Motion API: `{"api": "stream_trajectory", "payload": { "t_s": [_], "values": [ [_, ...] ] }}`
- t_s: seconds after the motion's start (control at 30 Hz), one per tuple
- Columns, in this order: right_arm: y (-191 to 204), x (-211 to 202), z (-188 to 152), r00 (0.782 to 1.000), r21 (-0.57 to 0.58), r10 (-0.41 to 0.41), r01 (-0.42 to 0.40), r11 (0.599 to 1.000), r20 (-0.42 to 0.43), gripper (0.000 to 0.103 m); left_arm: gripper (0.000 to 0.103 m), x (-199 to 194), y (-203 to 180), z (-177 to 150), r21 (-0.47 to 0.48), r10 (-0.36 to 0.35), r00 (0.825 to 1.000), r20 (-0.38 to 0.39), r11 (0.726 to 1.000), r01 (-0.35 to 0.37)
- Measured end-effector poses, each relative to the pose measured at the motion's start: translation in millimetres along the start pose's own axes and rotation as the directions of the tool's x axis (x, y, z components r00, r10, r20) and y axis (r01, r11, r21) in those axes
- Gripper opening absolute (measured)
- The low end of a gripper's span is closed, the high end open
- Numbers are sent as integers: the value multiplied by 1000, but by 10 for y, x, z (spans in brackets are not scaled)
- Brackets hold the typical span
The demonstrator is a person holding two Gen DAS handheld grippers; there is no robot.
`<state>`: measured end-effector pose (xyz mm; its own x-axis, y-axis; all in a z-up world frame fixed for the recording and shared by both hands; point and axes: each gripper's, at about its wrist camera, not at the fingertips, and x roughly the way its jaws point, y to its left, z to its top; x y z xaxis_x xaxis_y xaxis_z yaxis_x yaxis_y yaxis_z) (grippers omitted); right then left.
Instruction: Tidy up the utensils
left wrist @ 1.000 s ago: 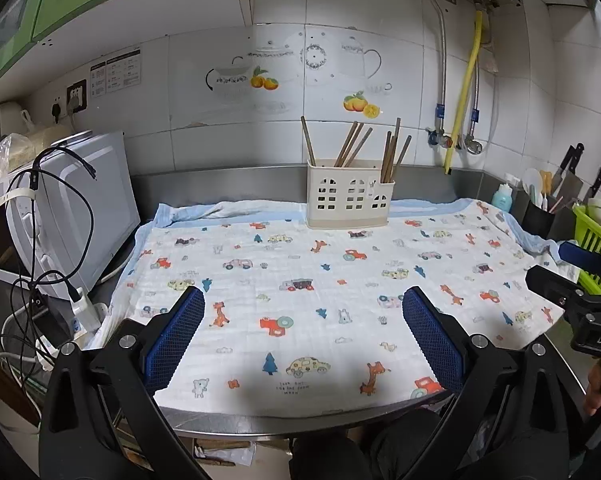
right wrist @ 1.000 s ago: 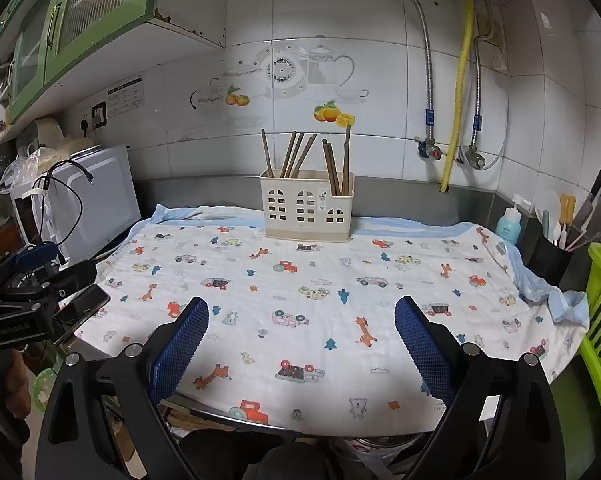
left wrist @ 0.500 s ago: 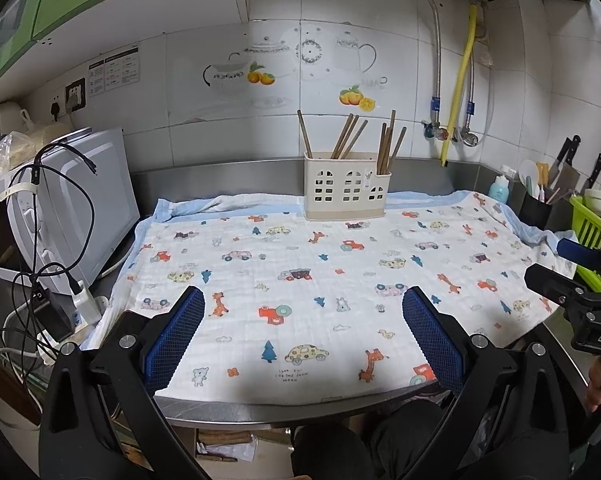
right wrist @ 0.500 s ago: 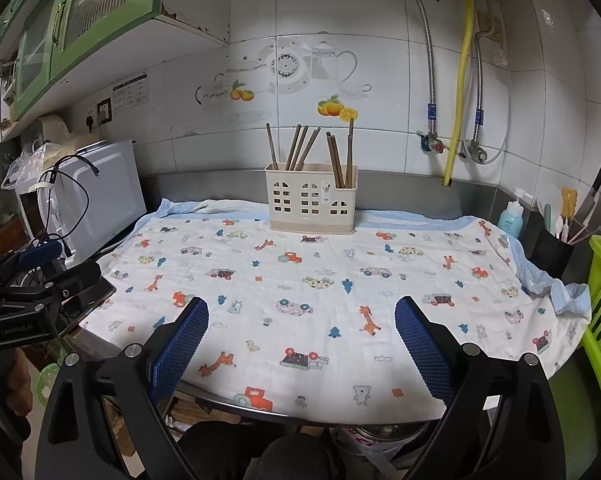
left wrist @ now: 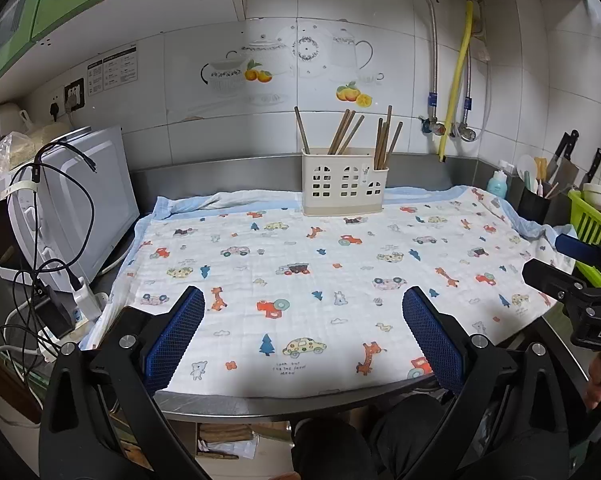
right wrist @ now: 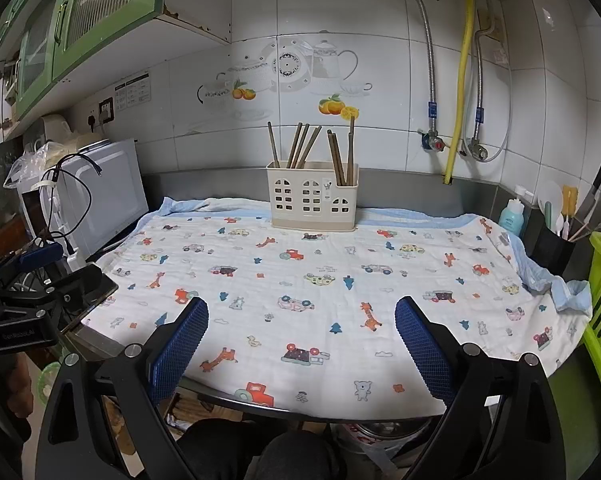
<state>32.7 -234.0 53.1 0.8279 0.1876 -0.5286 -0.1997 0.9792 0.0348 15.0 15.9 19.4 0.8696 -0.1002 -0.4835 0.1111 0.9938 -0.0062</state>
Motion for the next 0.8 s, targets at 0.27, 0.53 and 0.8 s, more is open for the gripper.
{"api": "stream_trajectory", "payload": {
  "t_s": [0.27,0.53,0.8],
  "values": [
    [2,-1,-4,1000,2,10,-10,1000,-1,91,98,-2,-2,-8,2,-2,1000,0,1000,2],
    [9,4,-14,1000,-3,9,-9,1000,-2,91,98,9,-7,-36,-1,-9,1000,-10,1000,9],
    [13,7,-16,1000,-1,14,-14,1000,-2,91,98,52,-9,-48,-5,-17,999,-29,1000,17]
  ]
}}
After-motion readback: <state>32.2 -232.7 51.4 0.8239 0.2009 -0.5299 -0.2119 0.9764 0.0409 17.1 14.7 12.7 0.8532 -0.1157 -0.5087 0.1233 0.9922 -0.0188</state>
